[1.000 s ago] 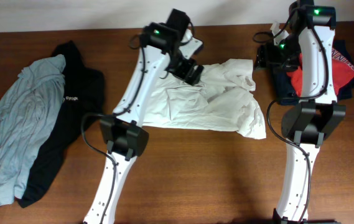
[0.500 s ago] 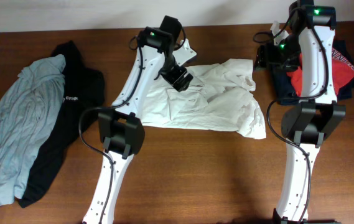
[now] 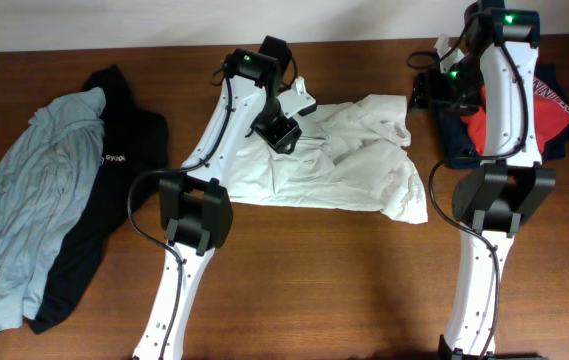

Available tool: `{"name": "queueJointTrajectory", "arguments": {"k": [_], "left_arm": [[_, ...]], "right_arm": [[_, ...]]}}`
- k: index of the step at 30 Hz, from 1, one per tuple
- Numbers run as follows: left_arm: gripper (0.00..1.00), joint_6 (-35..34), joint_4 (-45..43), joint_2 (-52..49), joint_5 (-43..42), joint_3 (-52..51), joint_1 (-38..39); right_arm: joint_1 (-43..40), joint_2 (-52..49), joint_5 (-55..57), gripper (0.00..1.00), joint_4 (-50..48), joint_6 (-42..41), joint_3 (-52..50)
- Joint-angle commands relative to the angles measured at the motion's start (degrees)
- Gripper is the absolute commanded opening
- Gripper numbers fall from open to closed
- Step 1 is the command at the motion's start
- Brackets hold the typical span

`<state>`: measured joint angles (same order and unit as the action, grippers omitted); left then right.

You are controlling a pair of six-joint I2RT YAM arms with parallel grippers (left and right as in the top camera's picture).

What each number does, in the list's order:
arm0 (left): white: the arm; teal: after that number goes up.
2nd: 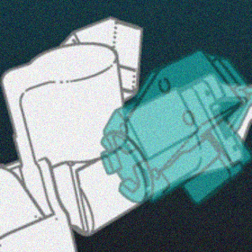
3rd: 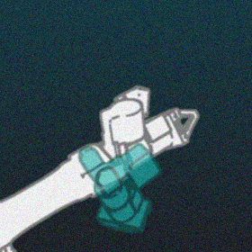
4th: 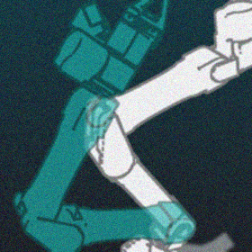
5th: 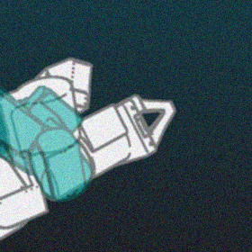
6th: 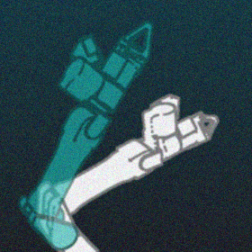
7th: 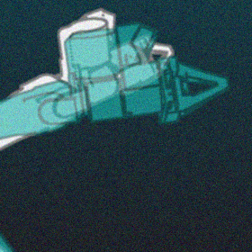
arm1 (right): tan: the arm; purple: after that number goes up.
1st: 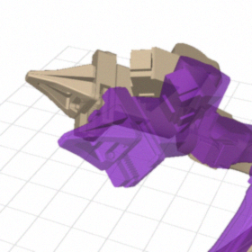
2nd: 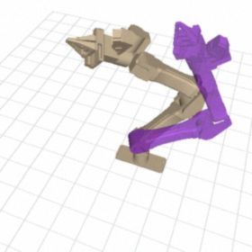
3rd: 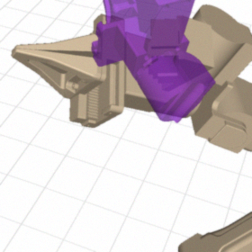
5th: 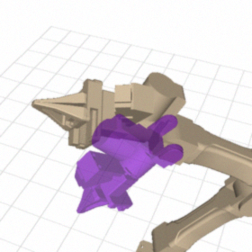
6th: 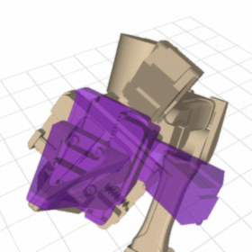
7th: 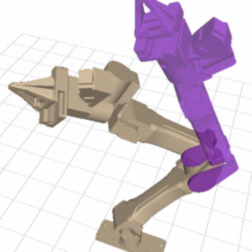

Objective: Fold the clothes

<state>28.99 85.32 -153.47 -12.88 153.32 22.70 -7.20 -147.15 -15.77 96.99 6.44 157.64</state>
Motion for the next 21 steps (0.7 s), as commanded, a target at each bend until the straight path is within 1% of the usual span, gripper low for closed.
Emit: {"name": "queueJointTrajectory", "arguments": {"k": [1,7,9,11,13,17,19,20,21], "left_arm": [[0.50,0.6,1.4,0.6,-1.6,-0.5,0.0],[0.50,0.7,2.1,0.6,-2.4,-0.5,0.0],[0.41,0.7,2.2,0.6,-2.4,-0.5,0.0],[0.28,0.6,2.2,0.6,-2.6,-0.5,0.0],[0.23,0.6,2.3,0.6,-2.8,-0.5,0.1],[0.22,0.6,2.2,0.6,-2.8,-0.5,0.3],[0.13,0.6,2.1,0.6,-2.8,-0.5,0.5],[0.06,0.6,2.2,0.6,-2.8,-0.5,0.5],[0.01,0.6,2.2,0.6,-2.8,-0.5,0.5]], "right_arm": [[0.0,1.4,-0.1,0.75,0.3,0.4,0.2],[0.0,1.4,-0.1,0.75,0.3,0.4,0.2],[0.0,1.4,-0.1,0.75,0.3,0.4,0.2],[0.0,1.4,-0.1,0.75,0.3,0.4,0.2],[0.0,1.4,-0.1,0.75,0.3,0.4,0.2],[0.0,1.4,-0.1,0.75,0.3,0.4,0.2],[0.0,1.4,-0.1,0.75,0.3,0.4,0.2],[0.0,1.4,-0.1,0.75,0.3,0.4,0.2],[0.0,1.4,-0.1,0.75,0.3,0.4,0.2]]}}
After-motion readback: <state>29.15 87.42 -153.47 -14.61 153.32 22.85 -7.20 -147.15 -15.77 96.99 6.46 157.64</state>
